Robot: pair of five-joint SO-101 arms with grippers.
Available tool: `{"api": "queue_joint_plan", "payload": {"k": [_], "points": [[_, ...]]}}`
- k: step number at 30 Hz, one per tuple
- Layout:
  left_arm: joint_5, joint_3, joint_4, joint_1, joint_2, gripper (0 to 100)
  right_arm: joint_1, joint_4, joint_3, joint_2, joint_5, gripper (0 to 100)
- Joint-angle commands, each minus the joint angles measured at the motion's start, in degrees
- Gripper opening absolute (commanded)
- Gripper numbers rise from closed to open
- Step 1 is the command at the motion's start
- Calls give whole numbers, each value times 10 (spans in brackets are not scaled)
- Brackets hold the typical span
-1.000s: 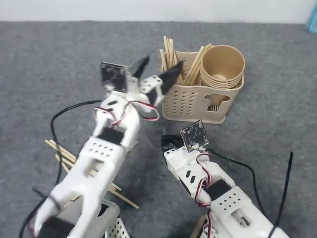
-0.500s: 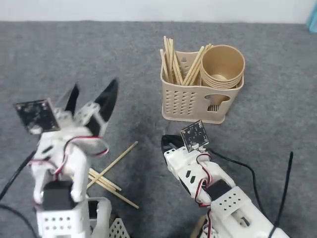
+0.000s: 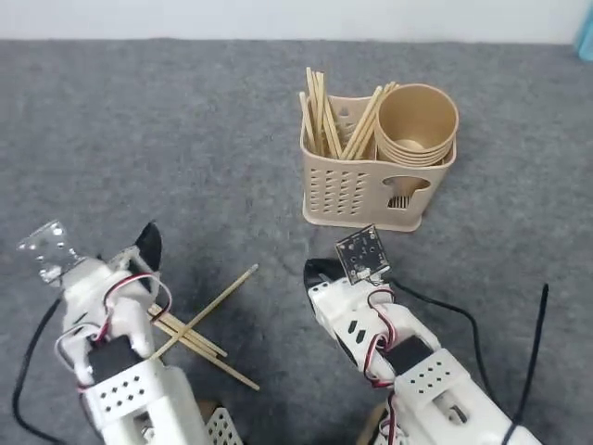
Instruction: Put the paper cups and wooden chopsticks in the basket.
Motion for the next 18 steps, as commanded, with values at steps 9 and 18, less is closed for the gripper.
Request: {"api": "queue_joint_plan", "payload": {"k": [9, 18], "points": [[5, 0, 11, -14, -6, 233, 7, 7, -39, -11, 17, 13], [-11, -3, 9, -14, -5, 318, 7, 105, -86, -11, 45, 13]]}}
